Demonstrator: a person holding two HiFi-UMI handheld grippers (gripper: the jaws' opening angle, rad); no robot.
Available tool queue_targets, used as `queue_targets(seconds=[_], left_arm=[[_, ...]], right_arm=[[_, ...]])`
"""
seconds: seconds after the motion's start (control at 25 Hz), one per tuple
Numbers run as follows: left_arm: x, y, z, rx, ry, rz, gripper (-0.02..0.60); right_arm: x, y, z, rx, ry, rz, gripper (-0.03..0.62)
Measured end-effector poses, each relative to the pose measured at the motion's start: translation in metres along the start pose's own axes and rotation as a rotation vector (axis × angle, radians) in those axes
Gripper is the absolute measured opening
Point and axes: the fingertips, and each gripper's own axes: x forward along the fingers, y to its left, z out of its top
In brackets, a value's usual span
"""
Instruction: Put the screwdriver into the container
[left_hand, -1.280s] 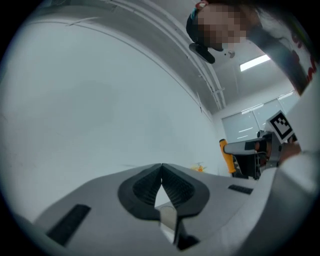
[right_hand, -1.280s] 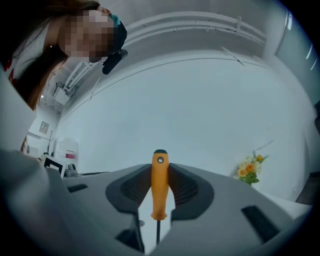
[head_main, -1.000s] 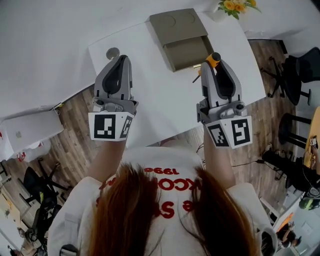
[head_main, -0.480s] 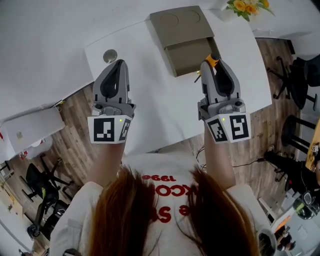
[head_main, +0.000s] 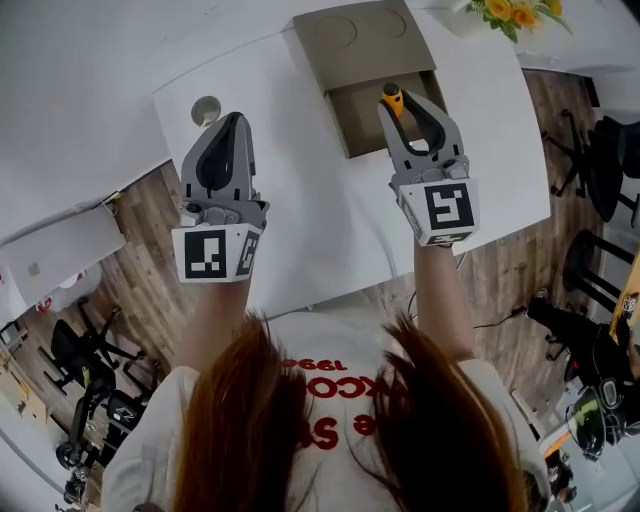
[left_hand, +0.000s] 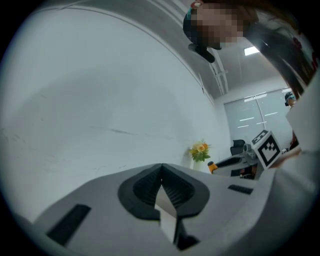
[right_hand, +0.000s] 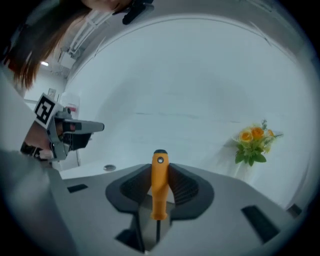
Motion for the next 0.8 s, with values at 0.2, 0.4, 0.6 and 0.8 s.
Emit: queue_targets(seconds=[0.2,0.4,0.6,0.8], left_arm=[[0.000,0.002,-0.007,0.000,0.023,0.008,0.008],[-0.001,0.004,-0.014,0.004,0.045,0.010,0.008],[-0.001,0.005,-0.019,-0.002,0.061,0.023,0.008],[-0.001,0.009,-0.023,-0.004,0.071,0.032,0.008]], right_arm=[[0.027,0.011,-0.043,-0.238,0.197,0.073,0.109],[0.048,0.020,-0.093,-0.404,0.406,0.181,0.109],[0.062,0.021,-0.129,-0.420,0.550,0.246,0.110],[0.069,0.019,-0.139,-0.390,0.601,0.267,0.114]])
